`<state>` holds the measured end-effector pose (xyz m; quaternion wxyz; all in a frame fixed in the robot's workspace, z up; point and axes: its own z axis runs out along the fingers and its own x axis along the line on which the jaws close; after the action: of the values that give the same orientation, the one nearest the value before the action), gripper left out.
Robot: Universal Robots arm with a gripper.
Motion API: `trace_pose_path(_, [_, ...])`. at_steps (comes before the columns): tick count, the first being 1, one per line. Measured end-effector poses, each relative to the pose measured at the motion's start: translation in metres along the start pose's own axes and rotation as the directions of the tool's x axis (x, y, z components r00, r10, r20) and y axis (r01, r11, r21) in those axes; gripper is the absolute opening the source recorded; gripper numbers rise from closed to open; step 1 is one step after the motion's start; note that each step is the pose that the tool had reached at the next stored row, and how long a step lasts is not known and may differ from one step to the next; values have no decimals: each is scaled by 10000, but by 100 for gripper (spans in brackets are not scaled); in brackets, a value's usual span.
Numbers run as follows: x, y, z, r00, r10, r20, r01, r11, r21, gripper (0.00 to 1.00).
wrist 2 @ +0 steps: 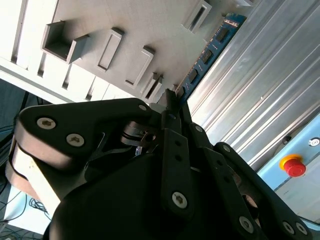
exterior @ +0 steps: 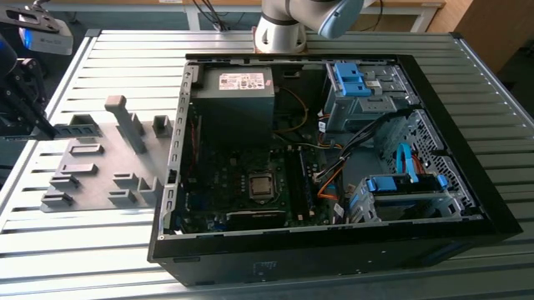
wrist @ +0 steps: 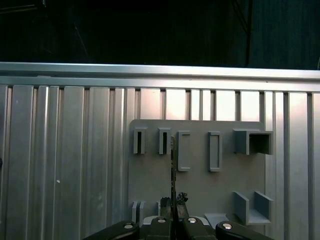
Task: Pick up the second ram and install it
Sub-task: 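Pick up the second ram and move it above second insertion slot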
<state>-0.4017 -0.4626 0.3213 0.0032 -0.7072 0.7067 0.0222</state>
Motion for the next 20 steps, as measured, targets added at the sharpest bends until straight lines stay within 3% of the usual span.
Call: trace_pose_path(20, [-3,3,-96,10000,0,0,0,10000,1,14])
